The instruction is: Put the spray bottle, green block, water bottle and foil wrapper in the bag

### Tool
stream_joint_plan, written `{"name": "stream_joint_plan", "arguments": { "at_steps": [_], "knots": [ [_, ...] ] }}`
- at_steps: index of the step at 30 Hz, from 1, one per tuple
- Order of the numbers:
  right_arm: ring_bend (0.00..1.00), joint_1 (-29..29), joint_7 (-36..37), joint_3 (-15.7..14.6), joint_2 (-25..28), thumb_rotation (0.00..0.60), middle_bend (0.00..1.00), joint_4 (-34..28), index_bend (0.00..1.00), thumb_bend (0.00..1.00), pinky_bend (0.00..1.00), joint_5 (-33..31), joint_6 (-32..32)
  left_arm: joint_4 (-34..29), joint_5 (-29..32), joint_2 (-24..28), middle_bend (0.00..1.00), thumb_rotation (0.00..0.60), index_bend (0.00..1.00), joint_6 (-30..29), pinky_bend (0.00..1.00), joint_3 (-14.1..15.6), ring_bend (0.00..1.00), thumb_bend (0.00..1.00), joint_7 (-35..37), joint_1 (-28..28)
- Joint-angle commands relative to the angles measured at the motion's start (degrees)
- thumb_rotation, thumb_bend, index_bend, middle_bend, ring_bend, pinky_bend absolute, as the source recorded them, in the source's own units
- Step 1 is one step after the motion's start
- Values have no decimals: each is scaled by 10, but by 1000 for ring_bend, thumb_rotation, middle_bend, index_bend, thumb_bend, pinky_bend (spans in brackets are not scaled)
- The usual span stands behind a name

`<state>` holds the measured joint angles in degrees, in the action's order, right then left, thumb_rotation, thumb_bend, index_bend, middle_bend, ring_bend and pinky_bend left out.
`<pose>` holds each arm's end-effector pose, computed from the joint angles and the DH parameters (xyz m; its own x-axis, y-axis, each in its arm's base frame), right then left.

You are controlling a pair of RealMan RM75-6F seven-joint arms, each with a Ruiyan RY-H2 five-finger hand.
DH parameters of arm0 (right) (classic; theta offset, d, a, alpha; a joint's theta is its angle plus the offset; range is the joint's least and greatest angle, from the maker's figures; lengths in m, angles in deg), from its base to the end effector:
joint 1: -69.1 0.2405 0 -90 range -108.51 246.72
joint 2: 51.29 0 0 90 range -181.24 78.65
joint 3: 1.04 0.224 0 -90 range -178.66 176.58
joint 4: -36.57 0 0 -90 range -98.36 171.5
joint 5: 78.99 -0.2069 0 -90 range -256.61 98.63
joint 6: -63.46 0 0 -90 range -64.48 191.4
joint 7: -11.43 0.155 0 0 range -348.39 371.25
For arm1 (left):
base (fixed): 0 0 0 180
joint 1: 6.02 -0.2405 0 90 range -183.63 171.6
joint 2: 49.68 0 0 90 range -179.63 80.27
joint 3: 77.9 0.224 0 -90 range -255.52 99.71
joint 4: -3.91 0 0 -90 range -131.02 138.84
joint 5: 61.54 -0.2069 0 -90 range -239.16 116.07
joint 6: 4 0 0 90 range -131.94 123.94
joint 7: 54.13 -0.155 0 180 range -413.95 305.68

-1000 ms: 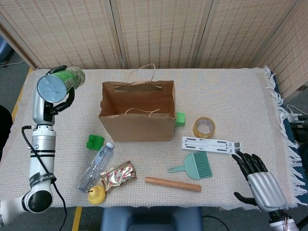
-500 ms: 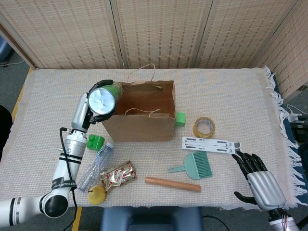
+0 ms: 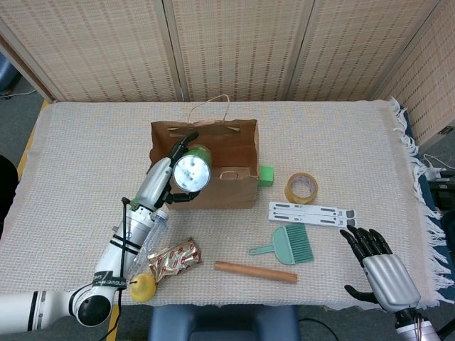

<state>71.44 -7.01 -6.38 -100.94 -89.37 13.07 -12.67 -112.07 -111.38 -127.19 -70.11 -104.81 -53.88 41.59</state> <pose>-0.1871 -0.1394 0.1318 0.3905 -0.2864 0.8749 -0.9206 -0.1186 0.3721 0.0124 0.3193 0.0831 -0.3421 0.3065 0.8883 0.8496 -0.3028 0.4317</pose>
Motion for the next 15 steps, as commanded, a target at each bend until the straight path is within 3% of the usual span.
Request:
{"name": "stream_joint_plan", "arguments": {
  "at_steps": [1, 15],
  "knots": [
    [0, -1, 1, -1, 0, 600, 0, -1, 0, 59, 0, 3, -1, 2, -3, -2, 0, 600, 0, -1, 152, 5, 0, 414, -1, -1],
    [0, -2, -1, -4, 0, 600, 0, 0, 0, 59, 0, 7, -1, 4, -3, 12, 0, 600, 0, -3, 146, 7, 0, 404, -5, -10]
  ]
}}
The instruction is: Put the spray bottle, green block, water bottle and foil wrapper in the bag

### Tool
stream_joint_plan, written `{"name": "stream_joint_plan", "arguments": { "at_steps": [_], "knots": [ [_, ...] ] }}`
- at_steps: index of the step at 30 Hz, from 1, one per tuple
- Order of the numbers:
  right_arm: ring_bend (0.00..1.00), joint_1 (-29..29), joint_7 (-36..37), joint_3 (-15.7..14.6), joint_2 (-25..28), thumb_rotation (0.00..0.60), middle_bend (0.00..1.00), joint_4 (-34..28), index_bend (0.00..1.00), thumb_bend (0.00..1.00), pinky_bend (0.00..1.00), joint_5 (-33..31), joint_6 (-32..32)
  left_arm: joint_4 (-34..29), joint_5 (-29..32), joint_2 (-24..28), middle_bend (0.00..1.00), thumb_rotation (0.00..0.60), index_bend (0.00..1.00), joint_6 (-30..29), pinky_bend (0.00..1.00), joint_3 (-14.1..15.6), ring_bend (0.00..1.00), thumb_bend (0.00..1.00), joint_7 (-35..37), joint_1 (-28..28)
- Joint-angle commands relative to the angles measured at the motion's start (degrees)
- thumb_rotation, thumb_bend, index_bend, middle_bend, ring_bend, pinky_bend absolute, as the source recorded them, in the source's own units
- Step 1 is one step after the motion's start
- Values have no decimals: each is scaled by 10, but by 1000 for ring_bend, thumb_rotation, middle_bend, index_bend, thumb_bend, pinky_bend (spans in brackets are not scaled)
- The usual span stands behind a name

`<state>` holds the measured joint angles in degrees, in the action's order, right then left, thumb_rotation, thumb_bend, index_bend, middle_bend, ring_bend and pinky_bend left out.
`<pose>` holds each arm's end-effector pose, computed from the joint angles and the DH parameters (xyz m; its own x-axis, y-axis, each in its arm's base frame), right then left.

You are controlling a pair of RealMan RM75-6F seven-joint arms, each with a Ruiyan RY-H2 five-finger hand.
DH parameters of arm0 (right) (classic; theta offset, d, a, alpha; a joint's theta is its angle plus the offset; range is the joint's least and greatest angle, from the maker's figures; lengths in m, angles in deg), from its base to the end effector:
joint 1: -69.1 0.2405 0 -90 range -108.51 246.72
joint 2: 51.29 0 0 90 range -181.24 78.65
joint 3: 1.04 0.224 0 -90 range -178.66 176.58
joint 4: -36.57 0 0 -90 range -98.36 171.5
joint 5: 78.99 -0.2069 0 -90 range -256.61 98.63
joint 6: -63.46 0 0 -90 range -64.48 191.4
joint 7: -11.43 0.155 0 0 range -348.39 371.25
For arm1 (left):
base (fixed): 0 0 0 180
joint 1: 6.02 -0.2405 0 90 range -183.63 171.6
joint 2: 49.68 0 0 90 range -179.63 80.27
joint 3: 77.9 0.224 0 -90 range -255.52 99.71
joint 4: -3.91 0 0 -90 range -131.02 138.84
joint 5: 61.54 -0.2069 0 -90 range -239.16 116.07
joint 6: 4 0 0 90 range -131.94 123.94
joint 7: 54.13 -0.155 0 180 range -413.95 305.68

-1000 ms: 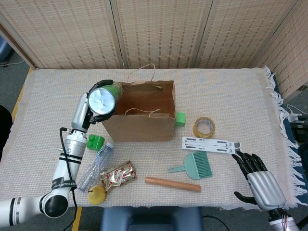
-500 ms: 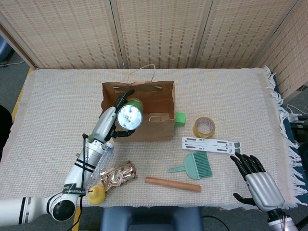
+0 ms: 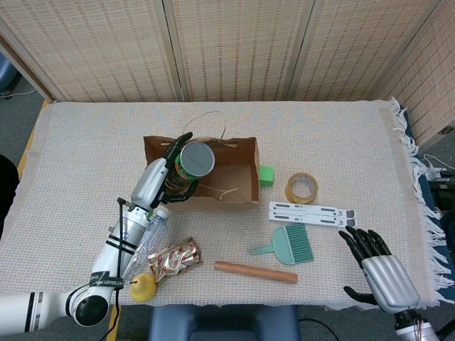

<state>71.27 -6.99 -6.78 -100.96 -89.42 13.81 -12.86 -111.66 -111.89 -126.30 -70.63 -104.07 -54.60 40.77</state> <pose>-0.1859 -0.1375 0.1313 0.3900 -0.2869 0.8750 -0.9208 -0.1247 0.3695 0.0031 0.3215 0.0859 -0.3166 0.2795 0.9065 0.8677 -0.3008 0.3958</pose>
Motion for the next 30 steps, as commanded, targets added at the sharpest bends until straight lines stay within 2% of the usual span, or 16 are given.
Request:
{"name": "stream_joint_plan", "arguments": {
  "at_steps": [1, 13, 17, 20, 24, 26, 30],
  "knots": [
    [0, 0, -2, -1, -1, 600, 0, 0, 0, 59, 0, 0, 2, -1, 5, 5, 0, 600, 0, 4, 146, -2, 0, 400, 5, -2],
    [0, 7, -4, 5, -2, 600, 0, -1, 0, 59, 0, -11, 7, 41, 54, -20, 0, 600, 0, 17, 117, -20, 0, 349, -35, 45],
    [0, 10, 2, 7, 0, 600, 0, 1, 0, 59, 0, -19, 10, 42, 51, -20, 0, 600, 0, 11, 114, -13, 0, 351, -40, 42],
    [0, 12, 5, 8, 1, 600, 0, 3, 0, 59, 0, -24, 14, 35, 31, -11, 0, 600, 0, -4, 119, -10, 0, 382, -30, 26],
    [0, 13, 4, 8, 1, 600, 0, 3, 0, 59, 0, -28, 16, 28, 1, 13, 0, 600, 7, -42, 140, -10, 0, 487, -13, -9],
    [0, 14, 2, 7, 0, 600, 0, 2, 0, 60, 0, -27, 17, 22, -19, 35, 10, 600, 52, -60, 162, -5, 0, 524, 0, -36],
    [0, 12, -3, 3, -2, 600, 0, 1, 0, 59, 0, -22, 16, 6, -58, 93, 44, 600, 145, -80, 197, 13, 5, 536, 25, -93]
  ]
}}
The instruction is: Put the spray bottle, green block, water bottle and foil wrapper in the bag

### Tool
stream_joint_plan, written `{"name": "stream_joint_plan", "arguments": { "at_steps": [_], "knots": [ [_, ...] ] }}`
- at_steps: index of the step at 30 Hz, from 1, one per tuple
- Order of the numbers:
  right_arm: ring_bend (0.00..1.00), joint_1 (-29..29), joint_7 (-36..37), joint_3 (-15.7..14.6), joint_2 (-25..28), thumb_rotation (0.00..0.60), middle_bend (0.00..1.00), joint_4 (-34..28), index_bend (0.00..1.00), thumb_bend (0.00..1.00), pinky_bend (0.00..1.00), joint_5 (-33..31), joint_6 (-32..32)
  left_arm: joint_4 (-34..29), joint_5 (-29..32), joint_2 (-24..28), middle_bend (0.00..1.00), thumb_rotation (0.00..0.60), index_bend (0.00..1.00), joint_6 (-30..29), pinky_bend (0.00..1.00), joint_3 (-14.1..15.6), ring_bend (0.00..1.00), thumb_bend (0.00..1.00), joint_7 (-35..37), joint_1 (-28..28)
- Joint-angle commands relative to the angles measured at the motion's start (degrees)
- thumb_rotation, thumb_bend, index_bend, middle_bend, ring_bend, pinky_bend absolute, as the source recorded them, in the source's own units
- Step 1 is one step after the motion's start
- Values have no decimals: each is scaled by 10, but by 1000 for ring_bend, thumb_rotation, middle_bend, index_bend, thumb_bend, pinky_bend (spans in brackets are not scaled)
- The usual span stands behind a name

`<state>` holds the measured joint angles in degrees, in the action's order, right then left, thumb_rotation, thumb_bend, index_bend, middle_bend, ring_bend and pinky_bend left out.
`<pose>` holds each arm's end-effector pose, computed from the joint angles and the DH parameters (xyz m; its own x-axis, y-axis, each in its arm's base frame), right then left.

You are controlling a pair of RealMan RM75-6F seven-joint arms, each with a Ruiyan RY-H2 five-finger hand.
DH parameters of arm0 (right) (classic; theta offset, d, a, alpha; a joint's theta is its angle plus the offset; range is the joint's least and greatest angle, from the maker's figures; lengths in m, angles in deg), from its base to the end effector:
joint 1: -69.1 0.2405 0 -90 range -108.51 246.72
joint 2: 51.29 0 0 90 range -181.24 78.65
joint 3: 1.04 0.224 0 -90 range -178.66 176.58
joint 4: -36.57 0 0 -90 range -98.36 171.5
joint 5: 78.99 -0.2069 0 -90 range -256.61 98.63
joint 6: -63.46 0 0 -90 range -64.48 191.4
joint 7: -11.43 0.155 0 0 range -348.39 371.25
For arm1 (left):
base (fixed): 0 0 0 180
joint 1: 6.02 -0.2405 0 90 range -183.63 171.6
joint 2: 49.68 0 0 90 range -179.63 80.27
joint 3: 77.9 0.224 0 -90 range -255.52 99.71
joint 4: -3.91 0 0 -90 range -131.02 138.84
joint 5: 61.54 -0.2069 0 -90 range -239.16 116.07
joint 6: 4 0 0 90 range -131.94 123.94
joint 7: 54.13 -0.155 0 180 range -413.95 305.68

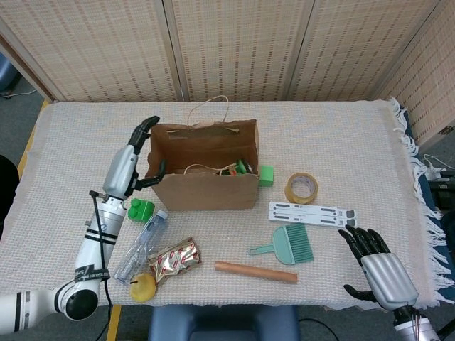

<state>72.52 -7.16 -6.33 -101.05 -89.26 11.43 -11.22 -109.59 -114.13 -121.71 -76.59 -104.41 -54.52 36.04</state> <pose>-0.1892 -0.1419 0.1281 0.3918 -0.3098 0.8663 -0.9199 -0.1177 0.3740 -0.0374 0.3365 0.1255 -0.2889 0.0683 0.9549 0.9129 -0.2806 0.2963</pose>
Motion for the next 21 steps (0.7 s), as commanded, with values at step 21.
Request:
{"name": "stream_joint_plan", "arguments": {
  "at_steps": [21],
  "knots": [
    [0, -7, -14, -9, -8, 600, 0, -1, 0, 59, 0, 13, -5, 198, -336, 151, 38, 600, 97, 17, 205, 210, 4, 426, 140, -182]
  ]
}}
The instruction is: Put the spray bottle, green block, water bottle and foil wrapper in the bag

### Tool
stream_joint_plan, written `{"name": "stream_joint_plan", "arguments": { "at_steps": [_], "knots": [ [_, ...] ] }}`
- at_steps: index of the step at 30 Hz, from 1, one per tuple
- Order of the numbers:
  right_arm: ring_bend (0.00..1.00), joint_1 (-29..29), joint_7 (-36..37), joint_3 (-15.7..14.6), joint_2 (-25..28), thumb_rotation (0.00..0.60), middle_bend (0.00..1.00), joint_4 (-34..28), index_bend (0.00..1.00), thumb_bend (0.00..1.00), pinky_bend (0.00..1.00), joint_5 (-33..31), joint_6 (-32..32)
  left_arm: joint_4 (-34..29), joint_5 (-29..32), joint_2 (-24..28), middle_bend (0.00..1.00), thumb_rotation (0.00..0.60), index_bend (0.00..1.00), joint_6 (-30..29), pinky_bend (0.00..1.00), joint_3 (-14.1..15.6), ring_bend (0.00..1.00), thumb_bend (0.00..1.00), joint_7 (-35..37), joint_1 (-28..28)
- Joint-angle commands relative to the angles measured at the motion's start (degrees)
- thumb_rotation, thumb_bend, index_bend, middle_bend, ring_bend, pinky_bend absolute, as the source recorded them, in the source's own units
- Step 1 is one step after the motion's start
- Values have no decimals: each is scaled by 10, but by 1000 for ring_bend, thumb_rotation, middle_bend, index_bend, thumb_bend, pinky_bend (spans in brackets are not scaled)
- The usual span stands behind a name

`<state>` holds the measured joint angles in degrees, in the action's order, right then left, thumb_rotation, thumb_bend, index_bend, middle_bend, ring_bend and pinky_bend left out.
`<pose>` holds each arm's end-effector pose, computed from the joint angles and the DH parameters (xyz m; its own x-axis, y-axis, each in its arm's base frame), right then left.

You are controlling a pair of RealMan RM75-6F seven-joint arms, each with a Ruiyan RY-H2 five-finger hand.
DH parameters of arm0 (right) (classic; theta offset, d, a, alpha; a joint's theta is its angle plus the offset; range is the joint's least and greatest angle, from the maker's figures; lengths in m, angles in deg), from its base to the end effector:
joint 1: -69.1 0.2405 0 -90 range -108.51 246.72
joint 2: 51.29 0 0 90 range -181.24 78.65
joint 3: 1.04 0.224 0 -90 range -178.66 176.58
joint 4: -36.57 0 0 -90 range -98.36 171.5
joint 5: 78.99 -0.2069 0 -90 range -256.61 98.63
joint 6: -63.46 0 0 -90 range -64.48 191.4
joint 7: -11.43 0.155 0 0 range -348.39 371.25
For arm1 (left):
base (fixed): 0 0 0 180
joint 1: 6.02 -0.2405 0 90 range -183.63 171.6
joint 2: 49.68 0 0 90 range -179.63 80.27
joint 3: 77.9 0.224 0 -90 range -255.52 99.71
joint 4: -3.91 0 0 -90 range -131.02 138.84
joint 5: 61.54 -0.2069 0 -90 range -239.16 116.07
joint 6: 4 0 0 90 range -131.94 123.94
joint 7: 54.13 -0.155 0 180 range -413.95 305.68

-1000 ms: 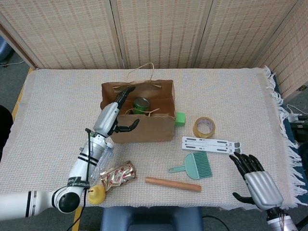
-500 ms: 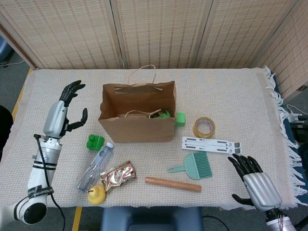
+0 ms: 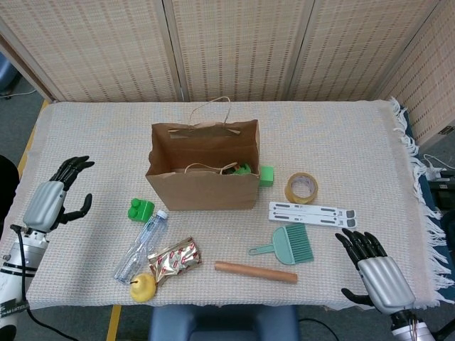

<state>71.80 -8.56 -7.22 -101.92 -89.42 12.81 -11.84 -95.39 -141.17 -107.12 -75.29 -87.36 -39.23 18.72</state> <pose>-0.1863 -0.1368 0.1249 0.3982 -0.3091 0.8637 -0.9173 -0.1285 0.3769 -0.1949 0.2933 0.1587 0.1339 0.0648 0.9889 0.9644 -0.2382 -0.1149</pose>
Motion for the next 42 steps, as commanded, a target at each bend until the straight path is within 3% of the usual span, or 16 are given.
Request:
{"name": "stream_joint_plan", "arguments": {
  "at_steps": [1, 4, 9, 15, 24, 36, 42],
  "knots": [
    [0, 1, 0, 0, 0, 600, 0, 0, 0, 59, 0, -1, 2, 69, -78, 3, 31, 600, 88, 6, 204, 47, 1, 412, -19, -8],
    [0, 2, -2, -1, 0, 600, 0, 0, 0, 59, 0, -3, 6, 96, -103, -3, 13, 600, 68, 31, 204, 66, 0, 396, -55, 2],
    [0, 2, -5, -4, 1, 600, 0, -2, 0, 59, 0, 2, 7, 101, -99, -12, 5, 600, 42, 123, 203, 81, 0, 385, -159, 42],
    [0, 3, -3, -3, 2, 600, 0, -1, 0, 59, 0, -4, 8, 88, -62, -42, 0, 600, 0, 200, 178, 77, 0, 365, -256, 81],
    [0, 8, -2, 1, 2, 600, 0, 1, 0, 59, 0, -19, 16, 89, -31, -95, 0, 600, 0, 246, 153, 70, 0, 365, -343, 123],
    [0, 15, -1, 4, 2, 600, 0, 3, 0, 59, 0, -37, 24, 136, 74, -149, 0, 600, 0, 301, 148, 45, 0, 365, -427, 178],
    [0, 18, 2, 8, 3, 600, 0, 2, 0, 59, 0, -48, 26, 142, 166, -148, 0, 600, 0, 342, 147, 55, 0, 365, -488, 211]
  ]
}}
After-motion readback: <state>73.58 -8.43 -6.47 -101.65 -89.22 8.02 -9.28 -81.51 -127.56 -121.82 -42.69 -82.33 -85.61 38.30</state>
